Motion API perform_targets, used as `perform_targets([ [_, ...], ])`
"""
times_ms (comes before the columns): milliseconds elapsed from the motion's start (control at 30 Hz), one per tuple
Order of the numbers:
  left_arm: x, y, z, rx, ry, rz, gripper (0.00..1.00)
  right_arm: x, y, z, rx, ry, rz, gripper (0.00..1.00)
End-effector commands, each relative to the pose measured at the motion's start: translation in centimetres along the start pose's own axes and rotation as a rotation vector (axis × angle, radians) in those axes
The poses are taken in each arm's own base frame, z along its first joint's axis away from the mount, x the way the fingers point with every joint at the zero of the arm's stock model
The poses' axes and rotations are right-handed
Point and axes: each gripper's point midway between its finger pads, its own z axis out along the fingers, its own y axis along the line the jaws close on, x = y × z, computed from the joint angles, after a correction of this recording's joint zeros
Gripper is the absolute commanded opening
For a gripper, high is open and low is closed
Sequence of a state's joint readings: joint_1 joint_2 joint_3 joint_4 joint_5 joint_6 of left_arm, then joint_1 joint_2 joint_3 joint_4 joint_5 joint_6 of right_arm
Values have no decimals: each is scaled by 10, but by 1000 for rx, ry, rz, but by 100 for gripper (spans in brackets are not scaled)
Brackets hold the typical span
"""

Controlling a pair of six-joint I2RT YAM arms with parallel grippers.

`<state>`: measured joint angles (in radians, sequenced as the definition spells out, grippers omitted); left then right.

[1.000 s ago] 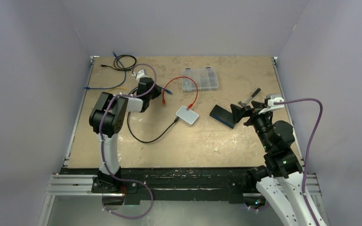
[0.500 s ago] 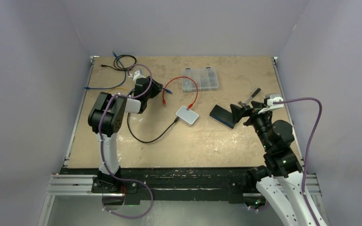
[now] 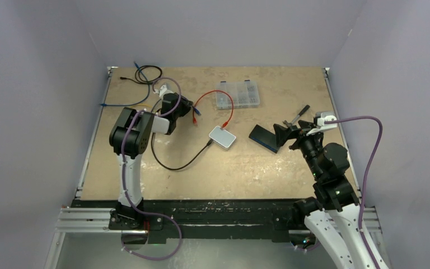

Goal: Insert the plug into the switch port
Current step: Move the connector to the center of the board.

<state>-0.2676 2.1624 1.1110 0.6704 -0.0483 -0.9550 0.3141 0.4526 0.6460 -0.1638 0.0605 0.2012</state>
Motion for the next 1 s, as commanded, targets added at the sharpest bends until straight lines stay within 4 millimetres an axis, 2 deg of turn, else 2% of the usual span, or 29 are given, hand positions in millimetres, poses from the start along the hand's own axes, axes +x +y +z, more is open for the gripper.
perform_targets([
  [0, -28, -16, -2, 66, -51, -15, 0, -7, 2, 1, -6, -25, -6, 98],
  [100, -60, -32, -15, 102, -111, 12, 0, -6, 2, 1, -6, -23, -6, 98],
  [200, -94, -36, -31, 71, -180, 67, 0, -6, 2, 0, -9, -24, -6, 98],
  [333, -131, -22, -49, 3, -243, 105, 0, -6, 3, 1, -12, -24, -6, 98],
  [400, -140, -9, -55, -20, -251, 102, 0, -5, 3, 1, -15, -20, -6, 98],
  [433, -141, -3, -57, -35, -249, 106, 2, -5, 4, 1, -16, -20, -6, 98],
  [500, -138, 13, -56, -93, -221, 134, 13, -5, 5, 1, -22, -18, -7, 98],
  [633, -127, 32, -61, -161, -174, 196, 24, -2, 7, 5, -36, -5, -6, 99],
  [800, -123, 36, -83, -196, -139, 255, 29, 13, 10, 22, -50, 82, -19, 99],
  [967, -121, 27, -116, -199, -108, 321, 34, 31, 24, 42, -112, 207, -13, 98],
])
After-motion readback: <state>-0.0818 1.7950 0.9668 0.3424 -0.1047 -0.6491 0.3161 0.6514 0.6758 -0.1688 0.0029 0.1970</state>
